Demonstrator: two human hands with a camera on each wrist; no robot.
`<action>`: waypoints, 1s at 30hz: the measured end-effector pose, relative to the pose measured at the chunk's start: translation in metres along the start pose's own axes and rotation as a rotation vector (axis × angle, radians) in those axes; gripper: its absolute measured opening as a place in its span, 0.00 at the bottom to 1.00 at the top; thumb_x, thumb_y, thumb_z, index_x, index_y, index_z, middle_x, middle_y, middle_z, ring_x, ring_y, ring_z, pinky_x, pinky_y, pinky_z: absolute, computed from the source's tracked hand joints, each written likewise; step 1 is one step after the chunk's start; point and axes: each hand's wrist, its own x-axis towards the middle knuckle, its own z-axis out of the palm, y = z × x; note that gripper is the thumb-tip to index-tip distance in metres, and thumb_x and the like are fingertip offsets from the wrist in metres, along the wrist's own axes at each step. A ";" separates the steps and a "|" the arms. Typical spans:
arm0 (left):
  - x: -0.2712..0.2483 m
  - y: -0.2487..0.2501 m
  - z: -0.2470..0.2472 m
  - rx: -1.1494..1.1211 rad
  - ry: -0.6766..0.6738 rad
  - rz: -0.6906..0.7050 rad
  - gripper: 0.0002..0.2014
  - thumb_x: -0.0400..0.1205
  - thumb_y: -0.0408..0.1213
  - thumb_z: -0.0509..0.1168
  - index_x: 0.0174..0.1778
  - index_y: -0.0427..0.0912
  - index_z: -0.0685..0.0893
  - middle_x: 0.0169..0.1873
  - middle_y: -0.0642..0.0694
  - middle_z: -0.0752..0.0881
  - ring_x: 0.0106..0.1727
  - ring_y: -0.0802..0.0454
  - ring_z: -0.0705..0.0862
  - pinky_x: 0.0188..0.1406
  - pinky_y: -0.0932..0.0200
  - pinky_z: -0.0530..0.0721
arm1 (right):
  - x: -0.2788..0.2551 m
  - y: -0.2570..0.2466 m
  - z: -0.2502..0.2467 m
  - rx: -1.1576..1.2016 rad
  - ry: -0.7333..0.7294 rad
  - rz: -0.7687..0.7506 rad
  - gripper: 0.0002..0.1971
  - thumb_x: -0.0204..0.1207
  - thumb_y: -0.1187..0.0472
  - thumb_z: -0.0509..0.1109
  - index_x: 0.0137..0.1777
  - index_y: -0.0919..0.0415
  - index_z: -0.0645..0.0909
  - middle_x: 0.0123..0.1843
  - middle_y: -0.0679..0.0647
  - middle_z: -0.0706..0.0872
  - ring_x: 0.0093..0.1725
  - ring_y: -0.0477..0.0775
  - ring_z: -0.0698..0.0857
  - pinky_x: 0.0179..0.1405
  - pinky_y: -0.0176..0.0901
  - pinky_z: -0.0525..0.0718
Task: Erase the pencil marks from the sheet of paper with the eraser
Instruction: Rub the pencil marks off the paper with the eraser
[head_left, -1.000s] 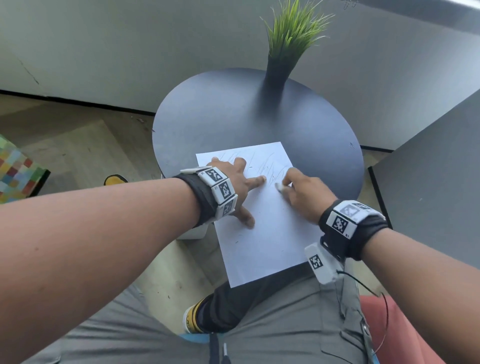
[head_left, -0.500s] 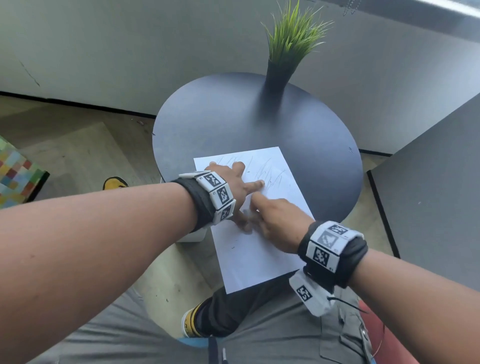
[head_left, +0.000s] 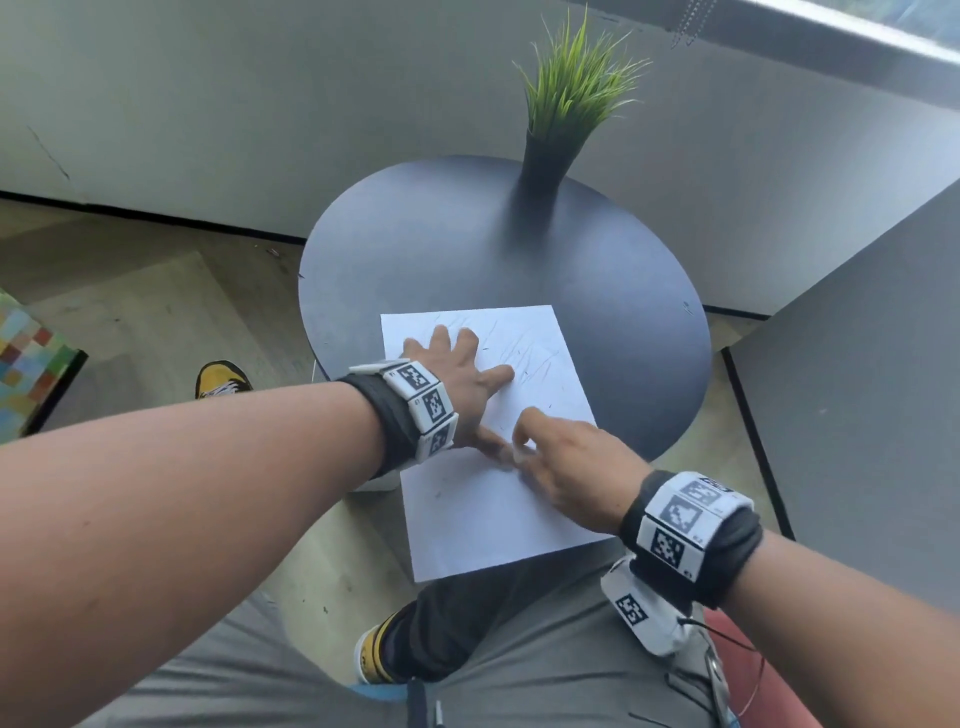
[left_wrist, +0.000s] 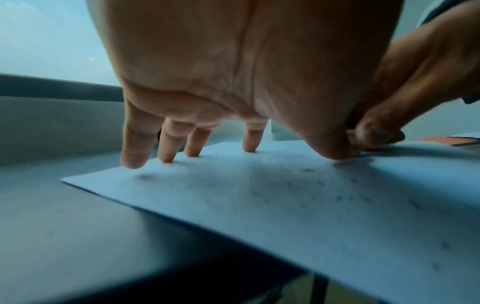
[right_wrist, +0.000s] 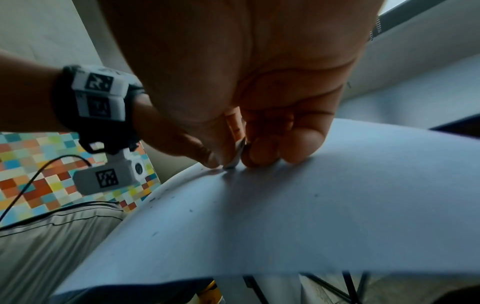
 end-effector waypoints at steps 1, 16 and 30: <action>0.000 0.001 0.005 -0.017 0.013 0.010 0.51 0.63 0.86 0.56 0.78 0.57 0.62 0.82 0.37 0.57 0.80 0.30 0.58 0.68 0.31 0.72 | -0.001 0.001 0.001 -0.002 0.007 -0.020 0.10 0.85 0.49 0.58 0.58 0.53 0.71 0.49 0.55 0.85 0.45 0.62 0.81 0.39 0.50 0.77; 0.008 0.002 -0.004 -0.046 -0.117 0.041 0.62 0.62 0.79 0.69 0.87 0.63 0.44 0.88 0.47 0.42 0.84 0.33 0.49 0.69 0.23 0.71 | 0.018 0.030 -0.017 0.126 0.045 0.193 0.10 0.85 0.45 0.56 0.55 0.50 0.70 0.48 0.56 0.82 0.45 0.64 0.82 0.48 0.54 0.84; 0.002 -0.006 0.001 -0.019 -0.110 0.051 0.67 0.59 0.82 0.67 0.88 0.56 0.43 0.88 0.54 0.41 0.85 0.40 0.50 0.65 0.24 0.72 | 0.011 -0.007 -0.002 -0.009 -0.089 -0.068 0.07 0.83 0.53 0.58 0.57 0.54 0.69 0.51 0.57 0.84 0.49 0.65 0.82 0.46 0.54 0.82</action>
